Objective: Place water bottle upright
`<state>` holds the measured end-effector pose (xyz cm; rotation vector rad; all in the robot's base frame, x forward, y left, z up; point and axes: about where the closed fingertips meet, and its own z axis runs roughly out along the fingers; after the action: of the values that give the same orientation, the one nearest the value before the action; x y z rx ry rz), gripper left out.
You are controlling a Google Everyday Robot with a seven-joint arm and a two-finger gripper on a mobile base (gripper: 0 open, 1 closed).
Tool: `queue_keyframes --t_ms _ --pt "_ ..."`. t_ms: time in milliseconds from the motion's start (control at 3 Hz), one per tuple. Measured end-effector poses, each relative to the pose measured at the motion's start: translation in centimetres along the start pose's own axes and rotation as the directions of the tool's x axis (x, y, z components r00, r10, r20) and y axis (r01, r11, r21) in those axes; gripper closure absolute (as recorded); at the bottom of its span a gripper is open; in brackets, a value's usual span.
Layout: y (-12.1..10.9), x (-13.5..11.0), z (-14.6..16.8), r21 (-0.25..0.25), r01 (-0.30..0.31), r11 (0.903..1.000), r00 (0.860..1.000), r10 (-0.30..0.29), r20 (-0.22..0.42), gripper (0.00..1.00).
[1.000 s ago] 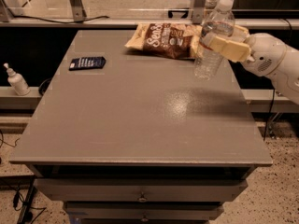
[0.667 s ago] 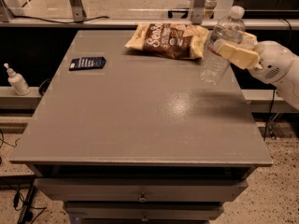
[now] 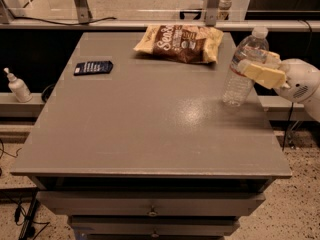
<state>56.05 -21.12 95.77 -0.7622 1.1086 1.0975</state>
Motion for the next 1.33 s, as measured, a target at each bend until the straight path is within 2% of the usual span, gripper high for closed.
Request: queue_keyframes --t_ms 667,1000,1333 --pt "0.1 2.3 -0.1 -0.023 -0.077 0.9967 0.997 0.077 -0.02 1.0" --pt "-0.1 2.7 -0.1 -0.009 -0.101 0.9948 0.995 0.101 -0.02 0.81" --pt "0.0 2.9 -0.4 0.006 -0.109 0.994 0.994 0.109 -0.021 0.57"
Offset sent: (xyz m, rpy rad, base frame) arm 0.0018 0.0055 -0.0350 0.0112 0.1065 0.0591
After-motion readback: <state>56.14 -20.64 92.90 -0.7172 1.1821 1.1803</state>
